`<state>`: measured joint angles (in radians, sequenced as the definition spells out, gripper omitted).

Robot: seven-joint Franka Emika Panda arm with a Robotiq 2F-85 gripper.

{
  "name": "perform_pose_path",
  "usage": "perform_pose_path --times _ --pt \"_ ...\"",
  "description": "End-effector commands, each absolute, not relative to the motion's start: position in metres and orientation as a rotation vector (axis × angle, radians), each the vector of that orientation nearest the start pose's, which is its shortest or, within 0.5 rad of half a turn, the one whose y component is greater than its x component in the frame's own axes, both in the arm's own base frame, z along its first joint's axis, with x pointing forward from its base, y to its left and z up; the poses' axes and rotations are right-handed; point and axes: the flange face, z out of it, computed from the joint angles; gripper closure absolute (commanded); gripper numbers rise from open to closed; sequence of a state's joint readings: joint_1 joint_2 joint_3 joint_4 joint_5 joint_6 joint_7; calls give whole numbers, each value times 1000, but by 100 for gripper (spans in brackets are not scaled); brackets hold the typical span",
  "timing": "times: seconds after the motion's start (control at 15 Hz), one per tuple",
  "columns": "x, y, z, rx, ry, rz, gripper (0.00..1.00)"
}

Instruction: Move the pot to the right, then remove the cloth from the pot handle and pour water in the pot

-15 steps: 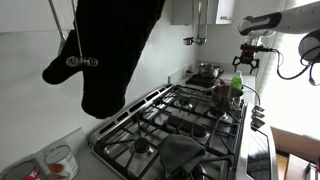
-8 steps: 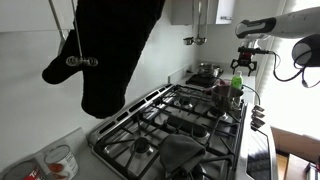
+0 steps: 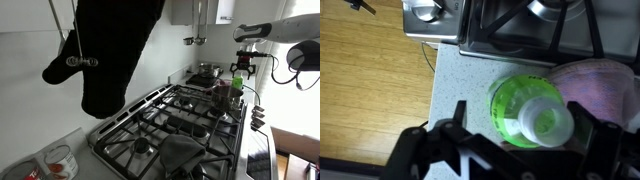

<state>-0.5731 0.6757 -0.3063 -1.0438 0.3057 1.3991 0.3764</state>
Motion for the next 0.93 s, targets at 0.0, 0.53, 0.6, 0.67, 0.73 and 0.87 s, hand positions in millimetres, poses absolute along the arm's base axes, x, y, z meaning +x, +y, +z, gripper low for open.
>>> perform_pose_path --times 0.0,0.53,0.6,0.67,0.73,0.87 --pt "522 -480 426 -2358 1686 441 0" --pt "521 -487 413 -2319 1707 487 0" --pt "521 -487 413 -2314 1706 490 0" --pt "522 -486 413 -2311 1704 493 24" --pt "523 -486 413 -2309 1701 498 26" --pt "524 -484 414 -2307 1694 501 42"
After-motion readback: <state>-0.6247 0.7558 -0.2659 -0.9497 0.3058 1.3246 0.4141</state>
